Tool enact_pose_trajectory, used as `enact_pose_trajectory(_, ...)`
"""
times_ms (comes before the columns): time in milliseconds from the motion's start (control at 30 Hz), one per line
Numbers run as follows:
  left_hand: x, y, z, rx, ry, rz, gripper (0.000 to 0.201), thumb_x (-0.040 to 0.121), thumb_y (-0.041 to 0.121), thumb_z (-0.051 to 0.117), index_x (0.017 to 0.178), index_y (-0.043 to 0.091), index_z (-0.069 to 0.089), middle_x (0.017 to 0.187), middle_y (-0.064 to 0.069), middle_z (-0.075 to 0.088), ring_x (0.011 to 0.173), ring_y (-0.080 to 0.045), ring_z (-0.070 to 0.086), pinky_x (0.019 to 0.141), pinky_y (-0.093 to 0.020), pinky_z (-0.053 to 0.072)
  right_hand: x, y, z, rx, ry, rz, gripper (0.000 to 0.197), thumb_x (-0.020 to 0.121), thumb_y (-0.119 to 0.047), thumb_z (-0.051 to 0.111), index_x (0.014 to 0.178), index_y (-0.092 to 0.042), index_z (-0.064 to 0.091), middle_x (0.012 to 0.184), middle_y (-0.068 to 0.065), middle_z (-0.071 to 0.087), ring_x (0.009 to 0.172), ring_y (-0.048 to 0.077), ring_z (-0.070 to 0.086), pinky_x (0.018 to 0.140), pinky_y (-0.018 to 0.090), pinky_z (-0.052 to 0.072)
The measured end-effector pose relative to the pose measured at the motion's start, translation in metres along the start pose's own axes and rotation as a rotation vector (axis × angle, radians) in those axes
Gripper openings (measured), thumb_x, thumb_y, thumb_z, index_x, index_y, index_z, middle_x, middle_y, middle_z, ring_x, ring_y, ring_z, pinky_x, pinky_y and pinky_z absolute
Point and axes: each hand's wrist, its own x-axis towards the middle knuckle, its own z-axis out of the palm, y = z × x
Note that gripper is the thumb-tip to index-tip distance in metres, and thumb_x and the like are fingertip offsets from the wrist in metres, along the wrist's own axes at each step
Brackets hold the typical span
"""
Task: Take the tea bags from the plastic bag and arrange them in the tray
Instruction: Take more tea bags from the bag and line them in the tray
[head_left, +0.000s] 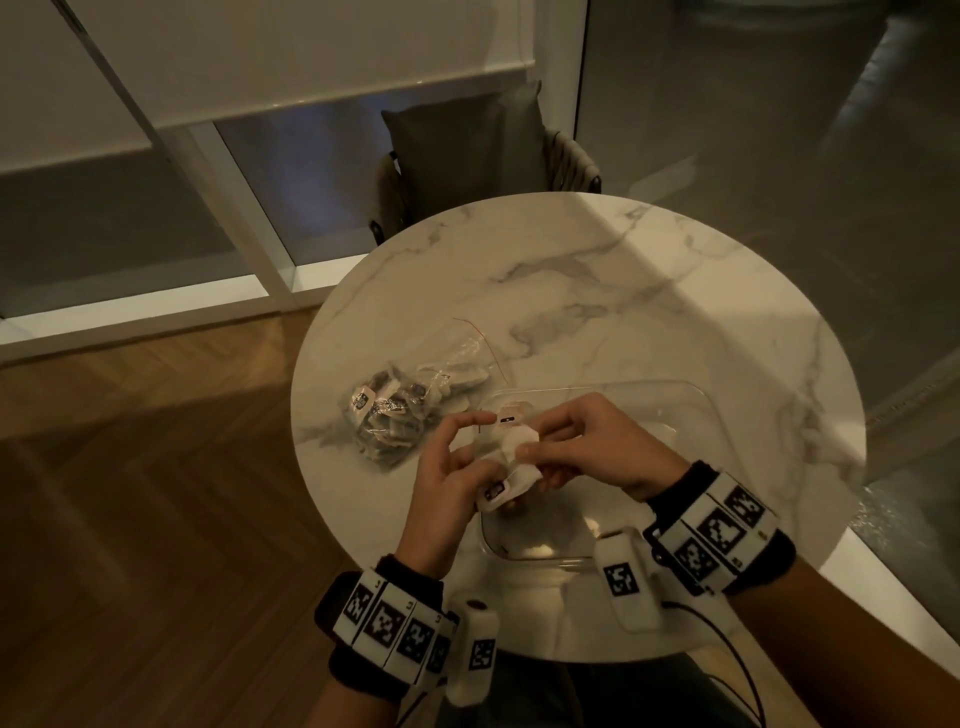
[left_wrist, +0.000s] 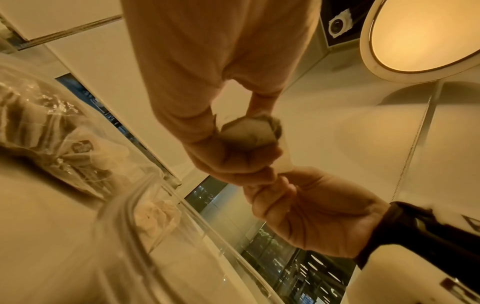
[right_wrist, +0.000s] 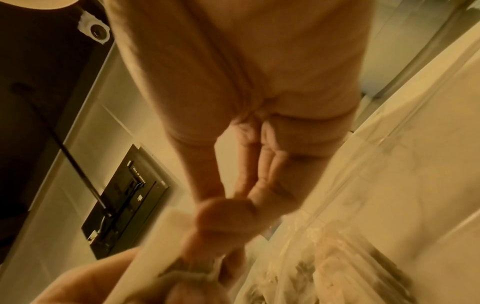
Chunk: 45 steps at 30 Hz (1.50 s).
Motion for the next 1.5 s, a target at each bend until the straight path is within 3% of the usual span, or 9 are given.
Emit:
enact_pose_trajectory(133,-0.005,-0.007,0.002,-0.059,-0.001,0.026,0.049,0.087,-0.014,0.053,0.123,0.019,0.062,0.094,-0.023,0.073,0.079,-0.032,0.070,0.064,-0.034,0.059,-0.007,0.007,-0.005,0.112,0.187,-0.059,0.015,0.086,-0.005,0.070,0.096,0.006,0.070,0.074,0.019,0.071,0.052,0.015,0.067,0.052,0.020,0.055)
enact_pose_trajectory(300,-0.010,-0.017,-0.002,-0.151,0.105,0.010,0.043,0.091,-0.009,0.056,0.122,0.020,0.064,0.087,-0.019,0.074,0.077,-0.027,0.071,0.065,-0.028,0.059,-0.014,0.011,-0.006,0.260,0.340,-0.137,0.013,0.088,-0.002,0.067,0.095,0.008,0.066,0.080,0.022,0.071,0.064,0.025,0.071,0.056,0.021,0.055)
enact_pose_trajectory(500,-0.010,-0.025,-0.009,-0.094,0.157,0.022,0.020,0.091,-0.007,0.058,0.096,0.003,0.075,0.099,-0.021,0.072,0.089,-0.032,0.068,0.062,-0.021,0.055,-0.024,0.008,-0.006,0.209,0.296,-0.362,0.011,0.082,0.011,0.066,0.092,0.007,0.070,0.083,0.017,0.074,0.075,0.020,0.073,0.068,0.021,0.057)
enact_pose_trajectory(667,-0.013,-0.022,0.000,-0.165,0.108,0.006,0.019,0.095,0.006,0.056,0.097,0.003,0.074,0.098,-0.024,0.072,0.087,-0.034,0.070,0.063,-0.022,0.056,-0.028,0.012,-0.003,0.098,0.247,-0.523,0.013,0.076,0.012,0.071,0.076,0.000,0.073,0.096,0.012,0.072,0.093,0.014,0.069,0.080,0.021,0.053)
enact_pose_trajectory(800,-0.016,-0.015,0.009,-0.199,0.037,-0.021,0.041,0.101,0.029,0.044,0.096,0.000,0.072,0.089,-0.021,0.075,0.075,-0.027,0.073,0.062,-0.023,0.058,-0.025,0.020,-0.004,0.001,0.213,-0.525,0.011,0.074,0.008,0.077,0.074,-0.003,0.075,0.098,0.008,0.067,0.090,0.012,0.068,0.080,0.021,0.053)
enact_pose_trajectory(900,-0.016,-0.013,0.012,-0.212,0.020,0.014,0.032,0.090,0.029,0.057,0.092,0.001,0.074,0.087,-0.019,0.075,0.074,-0.025,0.072,0.063,-0.024,0.057,-0.025,0.021,-0.005,-0.028,0.200,-0.512,0.011,0.069,-0.002,0.076,0.078,-0.009,0.076,0.100,0.003,0.068,0.093,0.013,0.068,0.080,0.022,0.053)
enact_pose_trajectory(1067,-0.010,-0.022,0.013,-0.208,0.161,0.155,0.021,0.080,0.018,0.070,0.089,0.000,0.072,0.086,-0.018,0.068,0.077,-0.027,0.069,0.064,-0.030,0.059,-0.027,0.020,-0.004,0.018,0.200,-0.433,0.041,0.073,-0.009,0.079,0.113,-0.014,0.071,0.103,0.001,0.073,0.095,0.019,0.070,0.079,0.029,0.056)
enact_pose_trajectory(1300,-0.012,-0.023,0.017,-0.095,0.109,0.240,0.012,0.085,0.005,0.068,0.088,-0.006,0.072,0.080,-0.016,0.070,0.073,-0.023,0.070,0.064,-0.030,0.059,-0.017,0.031,0.001,-0.029,0.339,-0.410,0.016,0.077,-0.024,0.081,0.091,-0.017,0.078,0.083,0.006,0.075,0.083,0.038,0.068,0.077,0.057,0.055)
enact_pose_trajectory(1500,-0.010,-0.029,0.016,-0.020,0.085,0.208,0.013,0.076,0.000,0.077,0.087,-0.007,0.074,0.080,-0.027,0.069,0.066,-0.028,0.068,0.058,-0.029,0.057,-0.018,0.027,0.004,-0.044,0.368,-0.428,0.012,0.075,-0.026,0.082,0.084,-0.019,0.079,0.082,-0.004,0.076,0.083,0.021,0.069,0.080,0.043,0.054)
